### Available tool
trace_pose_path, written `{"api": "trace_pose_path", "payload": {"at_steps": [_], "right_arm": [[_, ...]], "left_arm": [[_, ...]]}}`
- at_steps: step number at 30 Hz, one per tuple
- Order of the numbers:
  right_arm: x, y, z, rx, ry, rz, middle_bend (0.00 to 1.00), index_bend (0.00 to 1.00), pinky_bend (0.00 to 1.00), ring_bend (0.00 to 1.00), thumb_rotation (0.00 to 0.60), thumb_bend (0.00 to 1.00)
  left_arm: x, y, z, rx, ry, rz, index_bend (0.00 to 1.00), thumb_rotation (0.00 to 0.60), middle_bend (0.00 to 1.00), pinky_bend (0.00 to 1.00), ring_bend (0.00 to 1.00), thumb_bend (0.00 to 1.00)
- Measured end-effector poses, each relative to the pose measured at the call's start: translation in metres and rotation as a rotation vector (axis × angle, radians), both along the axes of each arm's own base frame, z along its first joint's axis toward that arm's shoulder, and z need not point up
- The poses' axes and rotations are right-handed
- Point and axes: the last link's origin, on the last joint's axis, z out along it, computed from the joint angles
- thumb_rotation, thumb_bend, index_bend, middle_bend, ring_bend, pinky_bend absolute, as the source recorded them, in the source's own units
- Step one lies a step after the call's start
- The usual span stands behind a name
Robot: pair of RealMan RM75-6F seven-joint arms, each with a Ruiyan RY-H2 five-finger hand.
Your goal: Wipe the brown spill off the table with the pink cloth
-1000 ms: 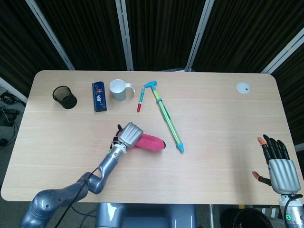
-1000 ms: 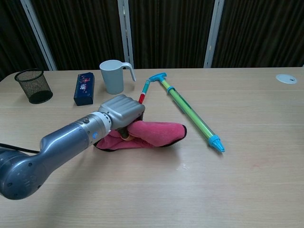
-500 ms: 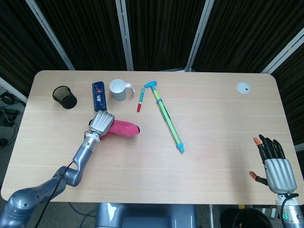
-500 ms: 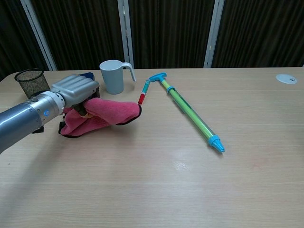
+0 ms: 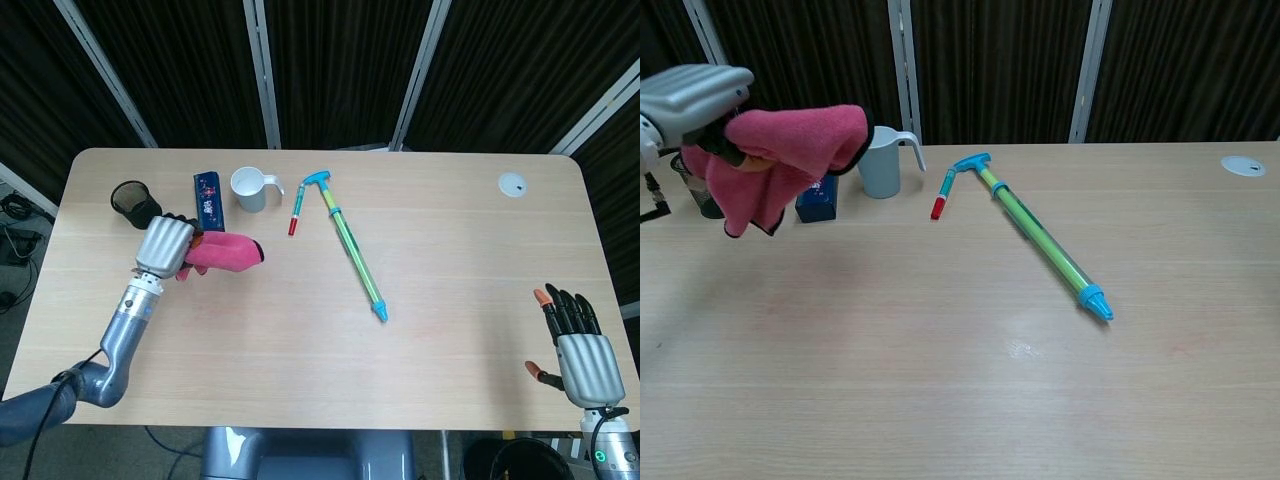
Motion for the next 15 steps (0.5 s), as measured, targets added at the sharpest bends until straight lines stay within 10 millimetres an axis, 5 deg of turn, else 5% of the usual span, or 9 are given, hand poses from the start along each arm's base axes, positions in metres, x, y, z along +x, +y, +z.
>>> {"api": "trace_pose_path", "payload": {"at_steps": [5, 7, 10, 12, 15], "right_arm": [[0.001, 0.001, 0.001, -0.005, 0.007, 0.004, 0.0, 0.0, 0.0, 0.0, 0.6, 0.0], [0.001, 0.002, 0.001, -0.008, 0.007, 0.003, 0.0, 0.0, 0.0, 0.0, 0.6, 0.0], [0.001, 0.002, 0.001, -0.013, 0.008, 0.002, 0.0, 0.0, 0.0, 0.0, 0.6, 0.0], [0.001, 0.002, 0.002, -0.013, 0.006, 0.001, 0.0, 0.0, 0.0, 0.0, 0.6, 0.0], [0.001, 0.002, 0.002, -0.013, 0.009, 0.002, 0.0, 0.0, 0.0, 0.0, 0.6, 0.0]], "left_arm": [[-0.017, -0.01, 0.034, 0.04, 0.084, 0.023, 0.75, 0.6, 0.48, 0.5, 0.47, 0.31], [-0.024, -0.016, 0.039, 0.035, 0.104, 0.039, 0.57, 0.6, 0.29, 0.35, 0.29, 0.2], [-0.035, -0.023, 0.042, 0.014, 0.155, 0.07, 0.17, 0.6, 0.01, 0.06, 0.01, 0.02], [-0.043, -0.028, 0.04, -0.02, 0.176, 0.108, 0.06, 0.6, 0.0, 0.01, 0.0, 0.0], [-0.051, -0.037, 0.04, -0.059, 0.176, 0.171, 0.04, 0.6, 0.0, 0.0, 0.0, 0.0]]}}
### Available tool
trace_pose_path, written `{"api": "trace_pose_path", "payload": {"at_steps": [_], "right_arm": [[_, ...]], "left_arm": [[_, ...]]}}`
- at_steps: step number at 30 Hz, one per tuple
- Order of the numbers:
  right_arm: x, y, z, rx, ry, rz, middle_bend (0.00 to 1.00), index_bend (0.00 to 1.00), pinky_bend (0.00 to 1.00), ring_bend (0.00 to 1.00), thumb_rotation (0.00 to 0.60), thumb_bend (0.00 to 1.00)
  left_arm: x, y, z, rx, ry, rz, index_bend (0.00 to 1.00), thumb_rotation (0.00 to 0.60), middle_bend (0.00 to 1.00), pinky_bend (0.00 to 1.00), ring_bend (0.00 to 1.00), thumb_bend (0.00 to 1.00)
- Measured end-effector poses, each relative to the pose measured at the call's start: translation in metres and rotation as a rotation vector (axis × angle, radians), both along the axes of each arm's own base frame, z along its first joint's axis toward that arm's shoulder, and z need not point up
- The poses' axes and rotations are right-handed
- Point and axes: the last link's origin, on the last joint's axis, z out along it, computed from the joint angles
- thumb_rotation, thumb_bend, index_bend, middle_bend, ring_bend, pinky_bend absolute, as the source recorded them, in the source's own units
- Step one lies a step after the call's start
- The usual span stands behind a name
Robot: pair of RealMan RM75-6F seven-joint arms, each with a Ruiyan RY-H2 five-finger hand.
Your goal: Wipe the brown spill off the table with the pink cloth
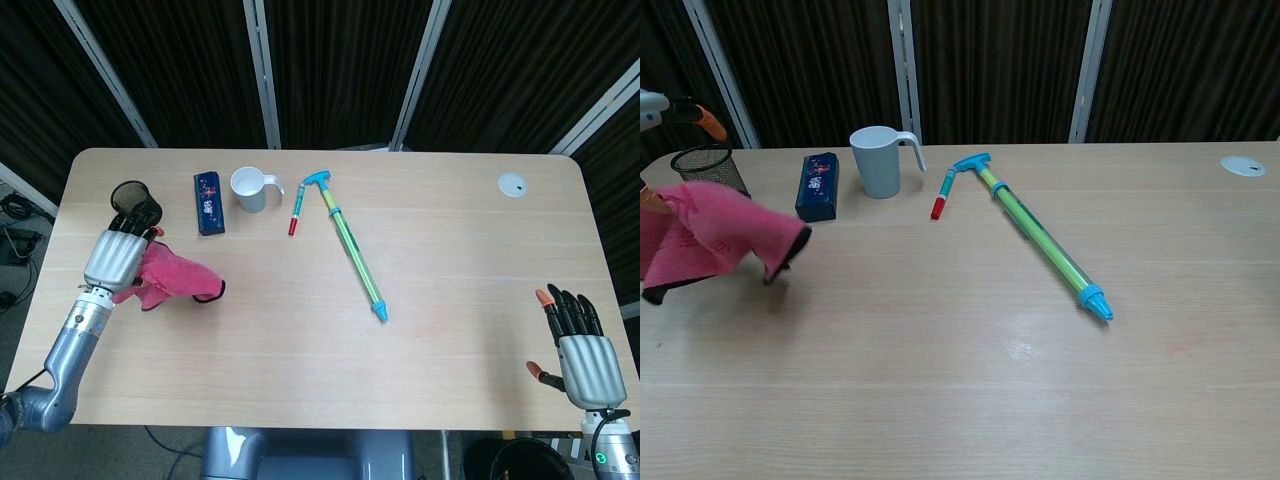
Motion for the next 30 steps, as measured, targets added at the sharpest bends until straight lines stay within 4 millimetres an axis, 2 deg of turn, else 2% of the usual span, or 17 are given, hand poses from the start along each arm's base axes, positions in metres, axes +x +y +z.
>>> {"api": "trace_pose_path", "payload": {"at_steps": [5, 10, 13, 17, 20, 27, 30], "right_arm": [[0.001, 0.0, 0.0, 0.002, 0.011, 0.008, 0.0, 0.0, 0.0, 0.0, 0.6, 0.0], [0.001, -0.001, -0.002, 0.006, 0.017, 0.01, 0.0, 0.0, 0.0, 0.0, 0.6, 0.0], [0.001, -0.001, -0.002, 0.012, 0.023, 0.014, 0.0, 0.0, 0.0, 0.0, 0.6, 0.0], [0.003, -0.002, -0.003, 0.013, 0.027, 0.022, 0.0, 0.0, 0.0, 0.0, 0.6, 0.0], [0.004, -0.003, -0.006, 0.018, 0.029, 0.028, 0.0, 0.0, 0.0, 0.0, 0.6, 0.0], [0.005, -0.003, -0.006, 0.015, 0.024, 0.031, 0.0, 0.0, 0.0, 0.0, 0.6, 0.0], [0.004, -0.003, -0.005, 0.008, 0.019, 0.033, 0.0, 0.0, 0.0, 0.0, 0.6, 0.0]], "left_arm": [[-0.005, -0.013, 0.004, 0.001, -0.031, 0.047, 0.04, 0.6, 0.0, 0.0, 0.0, 0.0], [-0.006, -0.027, 0.015, 0.033, -0.092, 0.066, 0.09, 0.6, 0.0, 0.0, 0.0, 0.0], [-0.019, -0.049, 0.028, 0.068, -0.139, 0.112, 0.09, 0.6, 0.0, 0.0, 0.0, 0.0], [-0.048, -0.095, 0.048, 0.108, -0.174, 0.189, 0.06, 0.6, 0.0, 0.0, 0.0, 0.0], [-0.058, -0.116, 0.06, 0.136, -0.197, 0.199, 0.04, 0.6, 0.0, 0.0, 0.0, 0.0], [-0.077, -0.144, 0.077, 0.183, -0.199, 0.125, 0.0, 0.6, 0.0, 0.0, 0.0, 0.0], [-0.078, -0.154, 0.079, 0.195, -0.236, 0.103, 0.0, 0.6, 0.0, 0.0, 0.0, 0.0]]}}
